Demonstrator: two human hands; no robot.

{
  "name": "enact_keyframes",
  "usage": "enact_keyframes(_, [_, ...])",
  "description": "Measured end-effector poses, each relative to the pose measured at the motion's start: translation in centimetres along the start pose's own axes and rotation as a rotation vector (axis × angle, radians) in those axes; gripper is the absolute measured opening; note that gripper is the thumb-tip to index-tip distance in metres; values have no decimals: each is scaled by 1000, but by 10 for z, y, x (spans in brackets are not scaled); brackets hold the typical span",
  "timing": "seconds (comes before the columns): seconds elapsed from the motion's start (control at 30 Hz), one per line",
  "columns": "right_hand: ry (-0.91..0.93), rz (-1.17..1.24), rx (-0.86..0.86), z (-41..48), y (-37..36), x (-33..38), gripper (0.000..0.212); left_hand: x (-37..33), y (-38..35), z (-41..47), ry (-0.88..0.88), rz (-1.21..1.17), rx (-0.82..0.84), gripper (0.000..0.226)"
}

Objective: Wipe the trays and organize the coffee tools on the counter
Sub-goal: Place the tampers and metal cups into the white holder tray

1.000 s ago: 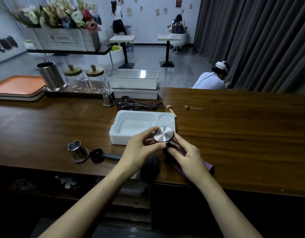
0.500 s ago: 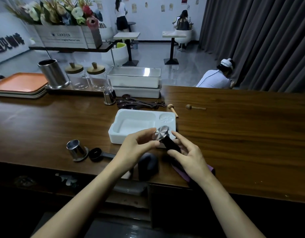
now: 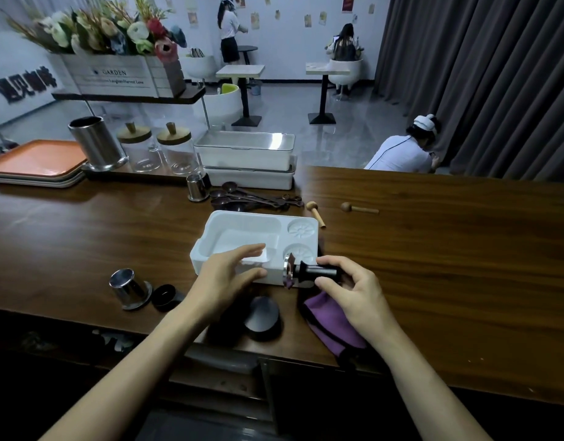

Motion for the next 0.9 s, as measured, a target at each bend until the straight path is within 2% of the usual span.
enact_keyframes(0.1, [28, 45, 1, 12, 10, 2, 34, 4, -2, 5, 25, 58, 4, 47])
enact_keyframes(0.27, [69, 63, -10, 38, 20, 10, 35, 8, -5, 9, 49, 19, 5, 46])
enact_keyframes(0.63, [104, 50, -153, 92, 17, 22, 41, 5, -4, 27, 34, -41, 113, 52])
enact_keyframes(0.9, [87, -13, -210, 126, 17, 24, 42, -1, -7, 37, 45, 102, 165, 60])
Point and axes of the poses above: each hand's wrist, its own z-axis towards the middle knuckle, its own y-axis out of the back of the hand, x = y × z, the point moved 1 cm from there along z, towards the middle knuckle, and after that the axes turned 13 degrees about x, right-handed, at the moved point
